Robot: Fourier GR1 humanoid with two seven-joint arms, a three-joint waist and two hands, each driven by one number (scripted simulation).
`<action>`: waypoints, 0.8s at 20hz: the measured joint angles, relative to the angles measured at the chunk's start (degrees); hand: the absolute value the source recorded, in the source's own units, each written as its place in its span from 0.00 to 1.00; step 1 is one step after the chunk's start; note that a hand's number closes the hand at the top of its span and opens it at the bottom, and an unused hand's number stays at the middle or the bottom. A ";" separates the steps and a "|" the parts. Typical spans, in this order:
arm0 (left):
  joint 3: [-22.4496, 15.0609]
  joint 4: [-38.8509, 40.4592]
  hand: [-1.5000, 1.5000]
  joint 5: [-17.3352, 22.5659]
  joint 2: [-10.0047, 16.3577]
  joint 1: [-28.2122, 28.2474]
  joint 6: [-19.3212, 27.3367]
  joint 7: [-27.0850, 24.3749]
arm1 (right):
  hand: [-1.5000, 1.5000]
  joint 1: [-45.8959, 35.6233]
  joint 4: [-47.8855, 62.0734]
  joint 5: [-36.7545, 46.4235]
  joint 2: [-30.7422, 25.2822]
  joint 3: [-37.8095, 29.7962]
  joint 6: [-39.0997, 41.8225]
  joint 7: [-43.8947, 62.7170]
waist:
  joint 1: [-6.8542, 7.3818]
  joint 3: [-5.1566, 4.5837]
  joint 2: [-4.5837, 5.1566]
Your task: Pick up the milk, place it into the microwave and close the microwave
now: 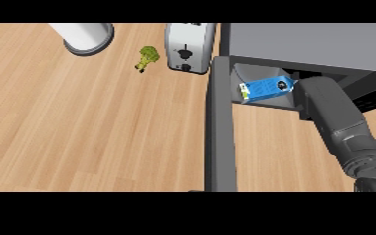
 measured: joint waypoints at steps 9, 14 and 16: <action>-0.42 1.15 0.00 -0.26 1.16 -2.20 0.29 0.55 | 1.00 0.25 1.02 -1.37 -0.61 -1.71 -3.18 -0.56 | 0.87 -0.52 -0.17; -0.42 1.91 0.00 -0.47 1.80 -3.18 0.26 0.75 | 1.00 0.17 1.57 -2.16 -0.96 -2.41 -3.99 -0.98 | 1.35 -0.58 -0.14; -0.47 2.11 0.00 -0.64 2.01 -3.59 0.32 0.84 | 1.00 0.09 1.83 -2.52 -1.12 -2.69 -4.18 -1.16 | 1.51 -0.63 -0.10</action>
